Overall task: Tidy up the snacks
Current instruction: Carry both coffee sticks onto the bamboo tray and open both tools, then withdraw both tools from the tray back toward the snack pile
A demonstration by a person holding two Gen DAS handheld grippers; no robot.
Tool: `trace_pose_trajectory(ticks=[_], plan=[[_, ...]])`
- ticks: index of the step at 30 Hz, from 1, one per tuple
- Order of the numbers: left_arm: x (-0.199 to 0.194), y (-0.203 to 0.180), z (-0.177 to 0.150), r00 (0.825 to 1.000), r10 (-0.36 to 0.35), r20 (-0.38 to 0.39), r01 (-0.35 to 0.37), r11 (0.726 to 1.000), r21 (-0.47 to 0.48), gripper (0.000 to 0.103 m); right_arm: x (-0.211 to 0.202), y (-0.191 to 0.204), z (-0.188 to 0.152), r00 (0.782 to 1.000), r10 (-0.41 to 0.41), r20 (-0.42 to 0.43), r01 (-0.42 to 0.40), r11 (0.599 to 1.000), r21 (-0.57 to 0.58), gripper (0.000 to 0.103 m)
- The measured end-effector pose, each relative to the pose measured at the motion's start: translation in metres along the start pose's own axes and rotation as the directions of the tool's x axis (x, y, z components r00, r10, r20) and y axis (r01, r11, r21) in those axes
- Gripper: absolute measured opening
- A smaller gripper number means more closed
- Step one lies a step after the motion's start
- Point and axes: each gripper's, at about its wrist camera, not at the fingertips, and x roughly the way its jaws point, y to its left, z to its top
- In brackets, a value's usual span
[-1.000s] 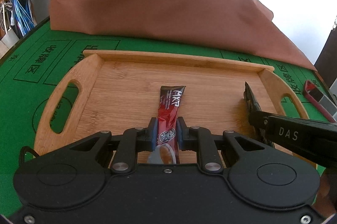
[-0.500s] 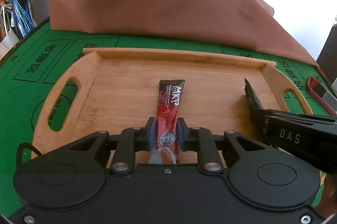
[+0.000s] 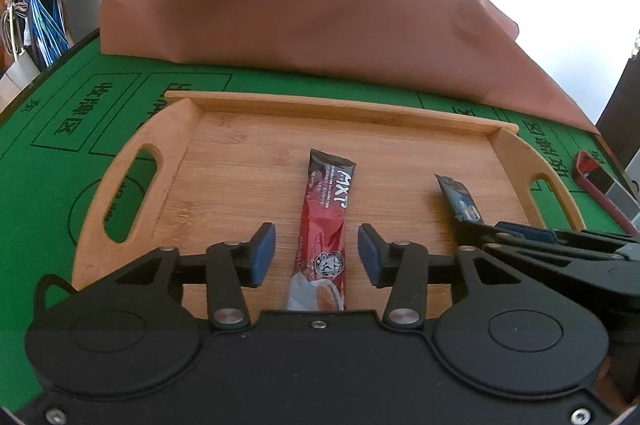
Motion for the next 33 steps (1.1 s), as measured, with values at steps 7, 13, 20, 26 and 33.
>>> trace_pose_trajectory(ticks=[7, 13, 20, 26, 33], plan=[[-0.015, 0.006, -0.004, 1.000, -0.003, 0.012, 0.003, 1.000, -0.009, 0.054, -0.010, 0.005, -0.004, 1.000, -0.001, 0.016, 0.002, 0.999, -0.043, 0.059], [-0.033, 0.010, -0.009, 0.999, -0.010, 0.044, 0.010, 1.000, 0.007, 0.058, -0.022, 0.007, -0.007, 1.000, 0.015, 0.023, -0.014, 0.998, -0.066, 0.063], [-0.061, 0.013, -0.017, 0.995, -0.024, 0.092, 0.020, 0.999, 0.041, 0.064, -0.039, 0.009, -0.013, 0.999, 0.030, 0.039, -0.026, 0.995, -0.095, 0.067], [-0.087, 0.017, -0.029, 0.991, -0.036, 0.130, 0.029, 0.998, 0.057, 0.066, -0.058, 0.013, -0.022, 0.997, 0.045, 0.062, -0.036, 0.990, -0.135, 0.070], [-0.116, 0.021, -0.048, 0.980, -0.044, 0.194, 0.031, 0.997, 0.070, 0.076, -0.082, 0.014, -0.035, 0.993, 0.079, 0.086, -0.064, 0.983, -0.172, 0.077]])
